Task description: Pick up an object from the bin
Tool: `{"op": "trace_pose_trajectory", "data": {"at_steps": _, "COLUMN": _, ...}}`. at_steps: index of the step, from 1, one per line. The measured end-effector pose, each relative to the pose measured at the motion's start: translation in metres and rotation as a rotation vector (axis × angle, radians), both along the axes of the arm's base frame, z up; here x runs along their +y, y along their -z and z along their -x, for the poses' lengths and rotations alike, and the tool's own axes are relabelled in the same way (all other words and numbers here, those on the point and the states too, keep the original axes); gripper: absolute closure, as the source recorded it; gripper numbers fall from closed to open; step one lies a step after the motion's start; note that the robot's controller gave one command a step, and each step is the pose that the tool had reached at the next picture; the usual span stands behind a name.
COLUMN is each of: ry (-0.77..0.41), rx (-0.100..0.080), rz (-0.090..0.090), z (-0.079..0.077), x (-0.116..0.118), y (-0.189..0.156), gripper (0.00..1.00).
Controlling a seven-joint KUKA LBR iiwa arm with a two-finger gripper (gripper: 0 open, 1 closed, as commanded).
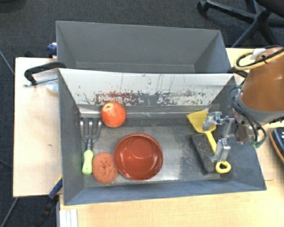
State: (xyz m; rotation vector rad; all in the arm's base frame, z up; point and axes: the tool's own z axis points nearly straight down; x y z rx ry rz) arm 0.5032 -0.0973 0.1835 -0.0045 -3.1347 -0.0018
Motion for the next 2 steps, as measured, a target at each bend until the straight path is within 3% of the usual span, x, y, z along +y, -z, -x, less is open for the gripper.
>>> {"op": "trace_pose_trajectory", "data": {"at_steps": 1, "ry": -0.383, "rx": -0.012, "rz": 0.002, "z": -0.002, "x": -0.004, "y": -0.126, "gripper": 0.00}}
{"op": "trace_pose_trajectory", "data": {"at_steps": 2, "ry": -0.528, "rx": -0.008, "rz": -0.003, "z": 0.002, "x": -0.024, "y": 0.044, "gripper": 0.00}}
